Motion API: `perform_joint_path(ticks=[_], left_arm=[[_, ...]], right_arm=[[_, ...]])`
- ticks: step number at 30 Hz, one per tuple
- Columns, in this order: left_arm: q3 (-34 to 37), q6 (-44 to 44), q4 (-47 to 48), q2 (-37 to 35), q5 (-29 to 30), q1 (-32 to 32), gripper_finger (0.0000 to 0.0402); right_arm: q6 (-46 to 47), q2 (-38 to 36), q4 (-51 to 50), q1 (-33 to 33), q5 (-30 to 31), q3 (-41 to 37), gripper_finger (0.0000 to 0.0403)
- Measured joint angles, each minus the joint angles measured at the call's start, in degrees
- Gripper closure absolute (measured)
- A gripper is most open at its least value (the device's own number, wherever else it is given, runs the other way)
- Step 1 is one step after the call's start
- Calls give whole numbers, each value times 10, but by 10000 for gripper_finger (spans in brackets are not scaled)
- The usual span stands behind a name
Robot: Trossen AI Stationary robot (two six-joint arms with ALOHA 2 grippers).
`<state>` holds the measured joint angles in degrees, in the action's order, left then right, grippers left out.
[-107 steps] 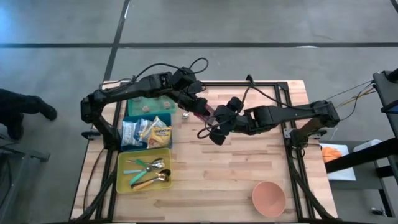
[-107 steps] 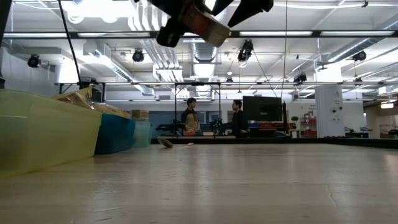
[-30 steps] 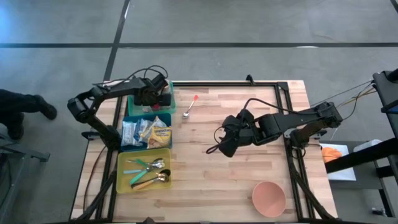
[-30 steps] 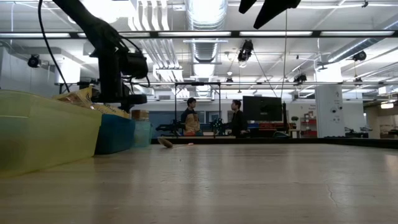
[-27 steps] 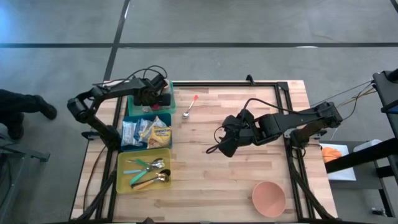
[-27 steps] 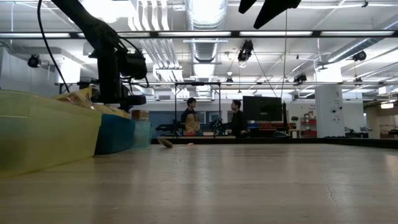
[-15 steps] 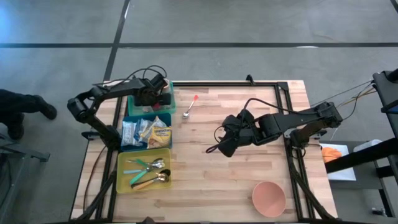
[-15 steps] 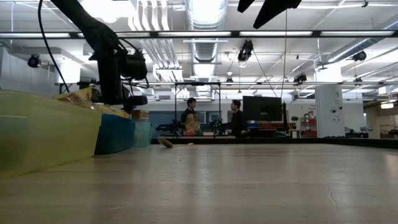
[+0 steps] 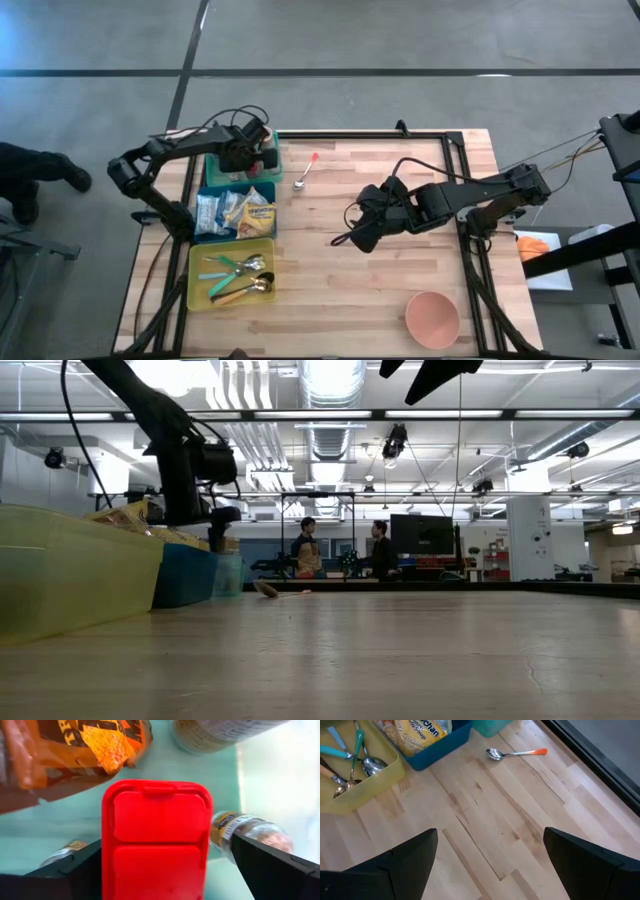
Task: Pick & Place Food Item
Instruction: Put the red seasoning can into the light blue bin, then put the orange and white spoon into the yellow bin
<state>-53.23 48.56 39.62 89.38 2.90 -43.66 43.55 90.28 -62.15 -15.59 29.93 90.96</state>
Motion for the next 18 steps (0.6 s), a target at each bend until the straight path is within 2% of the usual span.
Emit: perform_joint_path(ticks=[12,18], left_arm=[[-1,0,-2,-101,13,-2,71],[-1,-1,-7,-142,-13,0,109]], right_arm=[[-7,0,0,0,0,0,44],[-7,0,0,0,0,0,44]])
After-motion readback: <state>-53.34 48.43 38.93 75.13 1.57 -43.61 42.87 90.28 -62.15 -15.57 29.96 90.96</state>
